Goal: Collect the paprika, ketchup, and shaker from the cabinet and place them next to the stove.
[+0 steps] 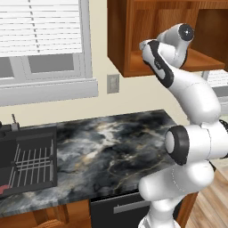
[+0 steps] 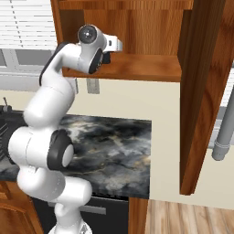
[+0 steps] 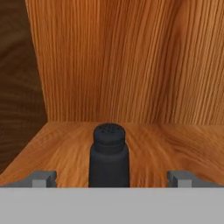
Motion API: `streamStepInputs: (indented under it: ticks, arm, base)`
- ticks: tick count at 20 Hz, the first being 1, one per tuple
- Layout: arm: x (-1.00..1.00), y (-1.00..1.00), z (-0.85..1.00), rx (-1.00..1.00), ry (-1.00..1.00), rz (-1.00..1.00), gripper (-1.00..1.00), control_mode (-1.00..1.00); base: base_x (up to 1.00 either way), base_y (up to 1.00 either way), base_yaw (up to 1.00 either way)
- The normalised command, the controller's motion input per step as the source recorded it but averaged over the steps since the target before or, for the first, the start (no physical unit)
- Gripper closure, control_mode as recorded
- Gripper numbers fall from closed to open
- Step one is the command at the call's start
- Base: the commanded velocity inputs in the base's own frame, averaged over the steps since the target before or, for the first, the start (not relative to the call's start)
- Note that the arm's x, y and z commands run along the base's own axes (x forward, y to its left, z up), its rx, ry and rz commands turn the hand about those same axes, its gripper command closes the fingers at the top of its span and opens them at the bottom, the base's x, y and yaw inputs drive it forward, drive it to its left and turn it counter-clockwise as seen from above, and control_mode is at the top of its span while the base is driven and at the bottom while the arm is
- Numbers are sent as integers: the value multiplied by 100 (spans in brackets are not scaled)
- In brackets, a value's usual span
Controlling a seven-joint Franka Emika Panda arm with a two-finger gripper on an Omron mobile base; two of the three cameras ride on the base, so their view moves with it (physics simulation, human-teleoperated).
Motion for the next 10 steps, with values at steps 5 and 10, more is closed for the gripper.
streamStepInputs:
  ticks: [5,10]
  arm:
    - [32,3,-22,0,3,0,-100,-100]
    - [26,0,-19,0,3,0,-100,-100]
  base:
    - [0,0,0]
    - [0,0,0]
